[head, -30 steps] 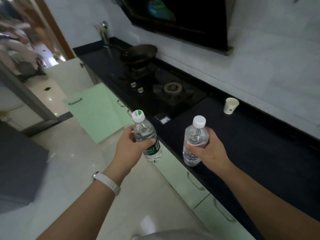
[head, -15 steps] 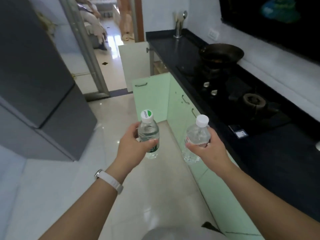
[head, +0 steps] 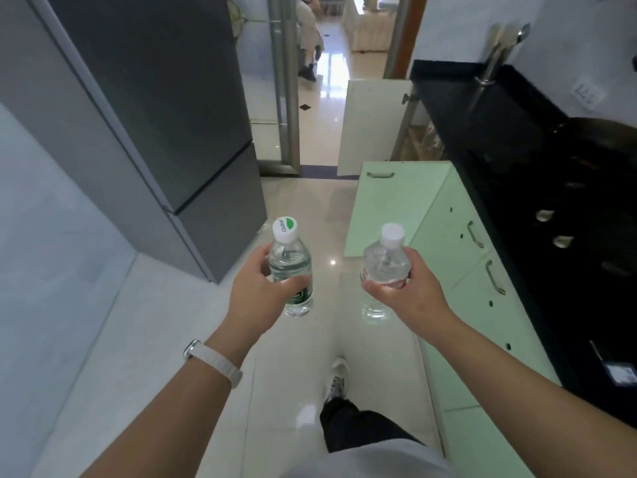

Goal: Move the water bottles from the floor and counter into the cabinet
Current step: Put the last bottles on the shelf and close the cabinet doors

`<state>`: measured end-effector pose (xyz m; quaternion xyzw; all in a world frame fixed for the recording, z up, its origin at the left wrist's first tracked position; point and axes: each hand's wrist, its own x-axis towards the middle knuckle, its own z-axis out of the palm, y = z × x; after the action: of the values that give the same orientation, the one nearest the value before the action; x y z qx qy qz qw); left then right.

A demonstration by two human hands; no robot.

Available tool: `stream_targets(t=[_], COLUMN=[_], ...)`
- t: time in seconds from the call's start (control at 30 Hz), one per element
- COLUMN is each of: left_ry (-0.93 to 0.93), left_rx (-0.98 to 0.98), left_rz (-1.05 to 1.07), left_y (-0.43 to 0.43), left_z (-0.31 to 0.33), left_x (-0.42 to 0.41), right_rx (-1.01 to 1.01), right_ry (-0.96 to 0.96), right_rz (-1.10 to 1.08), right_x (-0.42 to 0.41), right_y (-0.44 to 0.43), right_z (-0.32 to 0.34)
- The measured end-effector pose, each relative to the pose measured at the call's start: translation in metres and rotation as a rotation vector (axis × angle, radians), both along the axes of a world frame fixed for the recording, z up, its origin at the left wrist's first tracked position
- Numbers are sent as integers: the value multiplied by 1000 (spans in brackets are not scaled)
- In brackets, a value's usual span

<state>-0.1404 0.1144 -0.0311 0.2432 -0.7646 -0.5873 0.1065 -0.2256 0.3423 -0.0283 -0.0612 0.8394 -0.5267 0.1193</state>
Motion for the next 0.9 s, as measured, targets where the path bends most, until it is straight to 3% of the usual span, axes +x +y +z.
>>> stream_targets(t=[0.47,0.9], left_ry=[-106,-81], left_rx=[-86,-43], left_rz=[108,38], left_y=[-97,-185], left_z=[-5,-17], left_x=[-161,-293], right_rx=[11,113], right_ry=[-9,21], right_rz=[192,85], right_x=[-191,-320], right_y=[-121,-194], right_z=[-35,-25])
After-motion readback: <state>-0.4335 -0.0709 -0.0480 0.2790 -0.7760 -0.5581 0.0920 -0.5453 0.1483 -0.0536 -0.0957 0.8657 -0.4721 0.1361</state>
